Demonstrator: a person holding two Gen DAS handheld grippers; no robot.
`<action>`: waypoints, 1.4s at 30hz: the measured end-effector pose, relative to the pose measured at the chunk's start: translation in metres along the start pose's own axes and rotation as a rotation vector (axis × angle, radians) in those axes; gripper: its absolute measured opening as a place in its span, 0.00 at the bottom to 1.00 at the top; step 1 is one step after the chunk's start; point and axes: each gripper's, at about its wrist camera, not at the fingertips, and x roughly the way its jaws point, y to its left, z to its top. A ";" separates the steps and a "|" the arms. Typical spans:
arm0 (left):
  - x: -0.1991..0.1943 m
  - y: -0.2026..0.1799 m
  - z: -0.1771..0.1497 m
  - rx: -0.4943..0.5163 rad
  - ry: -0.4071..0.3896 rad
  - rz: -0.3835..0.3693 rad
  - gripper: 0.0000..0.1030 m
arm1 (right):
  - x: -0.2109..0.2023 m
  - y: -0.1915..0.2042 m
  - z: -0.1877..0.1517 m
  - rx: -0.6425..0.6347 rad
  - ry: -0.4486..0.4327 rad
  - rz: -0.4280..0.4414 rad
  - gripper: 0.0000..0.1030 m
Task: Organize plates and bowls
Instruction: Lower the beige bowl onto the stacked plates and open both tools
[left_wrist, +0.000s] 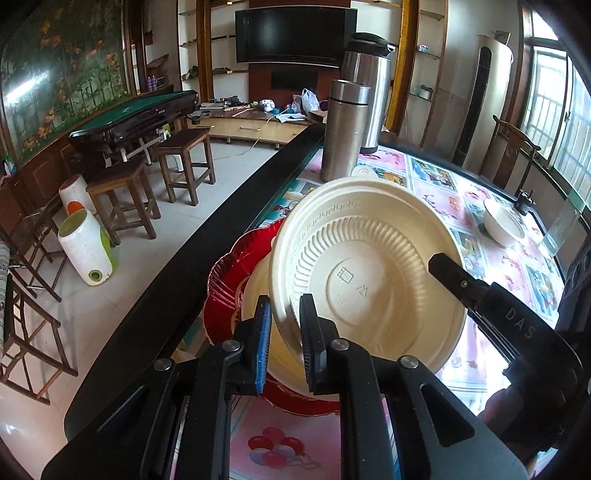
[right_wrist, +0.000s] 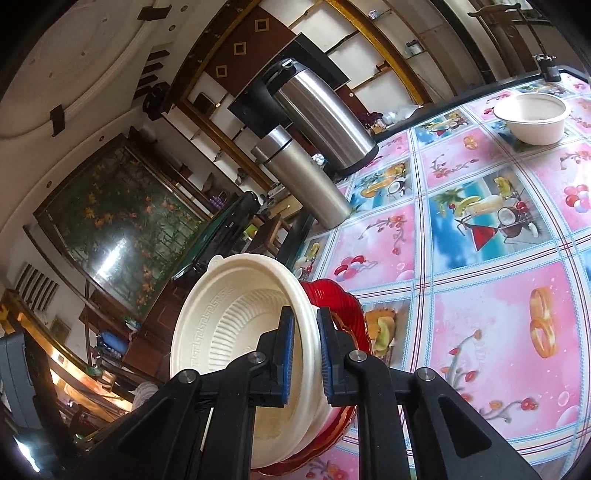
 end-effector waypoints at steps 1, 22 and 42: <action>0.000 0.000 0.000 0.000 -0.001 0.000 0.13 | 0.000 0.000 0.000 0.000 -0.001 0.001 0.14; -0.004 0.008 -0.004 -0.008 -0.025 0.073 0.19 | 0.013 0.007 -0.006 -0.056 0.040 -0.024 0.14; -0.015 0.005 -0.005 0.007 -0.050 0.065 0.32 | -0.014 -0.015 0.012 0.031 -0.044 -0.034 0.28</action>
